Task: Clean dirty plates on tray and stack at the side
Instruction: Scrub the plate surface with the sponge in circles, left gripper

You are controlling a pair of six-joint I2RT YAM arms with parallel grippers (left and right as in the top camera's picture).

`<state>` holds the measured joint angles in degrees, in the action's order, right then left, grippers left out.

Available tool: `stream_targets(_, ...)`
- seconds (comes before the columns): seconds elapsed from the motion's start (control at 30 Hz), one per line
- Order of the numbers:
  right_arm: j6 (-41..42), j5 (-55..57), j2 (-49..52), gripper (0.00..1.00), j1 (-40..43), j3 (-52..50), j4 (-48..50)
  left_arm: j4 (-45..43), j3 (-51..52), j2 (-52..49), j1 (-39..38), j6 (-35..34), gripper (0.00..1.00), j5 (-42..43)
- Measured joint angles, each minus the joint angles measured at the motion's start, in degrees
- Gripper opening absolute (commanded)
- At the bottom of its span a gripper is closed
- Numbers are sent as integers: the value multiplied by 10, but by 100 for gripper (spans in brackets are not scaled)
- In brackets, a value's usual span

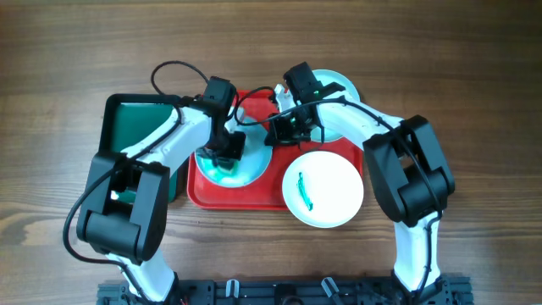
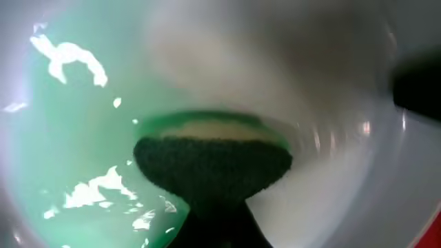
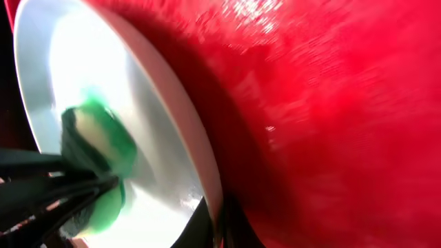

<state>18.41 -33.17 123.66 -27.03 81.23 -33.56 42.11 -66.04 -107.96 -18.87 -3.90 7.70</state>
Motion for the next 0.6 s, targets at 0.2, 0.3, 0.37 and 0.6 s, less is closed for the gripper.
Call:
stream_targets(0.2, 19, 2, 0, 4, 3, 0, 3, -92, 1, 0, -13, -132, 4, -137)
stream_targets(0.3, 19, 1, 0, 4, 1, 0, 3, -77, 1, -3, -13, -192, 4, -237)
stream_targets(0.37, 19, 0, 1, 4, -2, 0, 4, -65, 1, -6, -13, -212, 4, -270)
stream_targets(0.6, 19, -4, 2, 4, -6, 0, 1, -6, -3, -5, -8, -174, 4, -211)
